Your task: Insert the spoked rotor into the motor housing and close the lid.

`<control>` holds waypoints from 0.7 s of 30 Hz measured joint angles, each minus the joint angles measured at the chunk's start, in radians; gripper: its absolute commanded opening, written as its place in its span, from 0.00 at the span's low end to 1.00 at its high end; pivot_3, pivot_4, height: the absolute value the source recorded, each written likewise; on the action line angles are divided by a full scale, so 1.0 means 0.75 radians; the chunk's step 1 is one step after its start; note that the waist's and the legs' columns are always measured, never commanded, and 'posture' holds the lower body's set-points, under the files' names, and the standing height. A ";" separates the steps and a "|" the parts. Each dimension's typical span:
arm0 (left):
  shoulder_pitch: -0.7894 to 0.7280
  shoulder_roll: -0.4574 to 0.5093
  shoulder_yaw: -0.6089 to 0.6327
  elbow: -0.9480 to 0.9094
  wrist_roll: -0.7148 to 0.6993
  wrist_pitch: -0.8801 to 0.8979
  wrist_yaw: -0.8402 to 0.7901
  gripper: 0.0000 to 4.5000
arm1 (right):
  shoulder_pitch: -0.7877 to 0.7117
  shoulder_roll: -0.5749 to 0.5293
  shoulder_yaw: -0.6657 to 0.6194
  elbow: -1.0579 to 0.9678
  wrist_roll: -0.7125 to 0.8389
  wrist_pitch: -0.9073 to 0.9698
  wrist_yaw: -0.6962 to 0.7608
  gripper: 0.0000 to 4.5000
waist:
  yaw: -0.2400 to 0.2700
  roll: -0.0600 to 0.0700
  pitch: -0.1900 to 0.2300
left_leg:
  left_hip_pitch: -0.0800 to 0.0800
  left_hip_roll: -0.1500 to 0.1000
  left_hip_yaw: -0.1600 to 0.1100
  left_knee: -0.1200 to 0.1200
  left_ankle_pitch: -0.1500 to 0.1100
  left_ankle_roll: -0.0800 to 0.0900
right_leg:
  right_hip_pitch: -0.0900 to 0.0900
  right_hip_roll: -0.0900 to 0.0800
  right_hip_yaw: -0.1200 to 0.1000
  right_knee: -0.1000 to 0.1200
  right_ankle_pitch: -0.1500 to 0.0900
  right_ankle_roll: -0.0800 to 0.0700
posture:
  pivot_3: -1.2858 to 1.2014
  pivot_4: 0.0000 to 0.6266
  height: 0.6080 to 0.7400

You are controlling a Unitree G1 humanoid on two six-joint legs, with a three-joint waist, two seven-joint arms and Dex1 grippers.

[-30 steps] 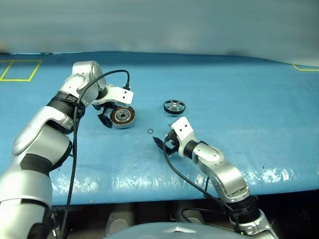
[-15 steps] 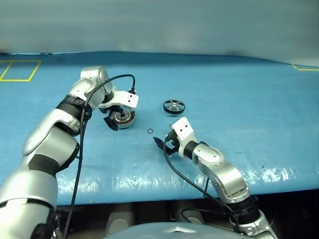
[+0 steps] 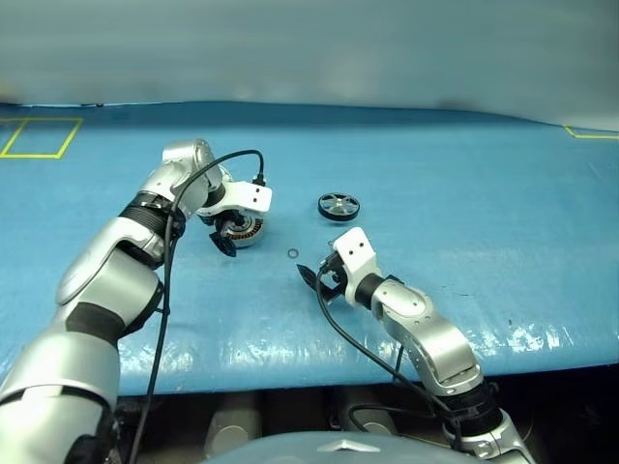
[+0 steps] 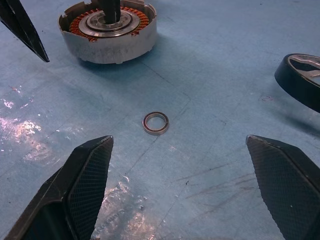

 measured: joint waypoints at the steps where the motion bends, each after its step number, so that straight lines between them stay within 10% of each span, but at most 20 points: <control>1: 0.000 -0.004 0.001 0.005 0.004 -0.004 0.006 1.00 | 0.000 0.001 0.000 0.000 0.000 0.000 -0.002 1.00 | 0.000 0.000 0.000 | 0.000 0.000 0.000 0.000 0.000 0.000 | 0.000 0.000 0.000 0.000 0.000 0.000 | 0.52 0.24 1.00; 3: 0.000 -0.012 0.003 0.013 0.012 -0.009 0.018 1.00 | 0.001 0.002 0.000 0.000 0.000 0.000 -0.004 1.00 | 0.004 0.000 0.000 | 0.001 0.000 0.000 0.001 0.000 0.000 | 0.001 0.000 0.000 0.000 0.001 0.000 | 0.52 0.24 1.00; 11: 0.004 -0.020 0.005 0.039 0.037 -0.019 0.037 0.44 | 0.005 0.003 -0.007 0.000 0.000 -0.001 -0.006 1.00 | -0.004 0.000 0.000 | 0.001 0.000 0.002 0.001 0.000 0.001 | 0.000 0.001 0.004 0.000 0.004 0.001 | 0.52 0.24 1.00; 21: 0.045 0.011 0.010 -0.074 0.064 -0.030 0.015 0.44 | 0.001 0.008 -0.014 0.001 0.000 -0.002 -0.004 1.00 | -0.003 0.001 0.000 | 0.000 0.000 0.002 0.001 0.000 0.001 | -0.001 0.001 0.004 -0.001 0.004 0.001 | 0.52 0.24 1.00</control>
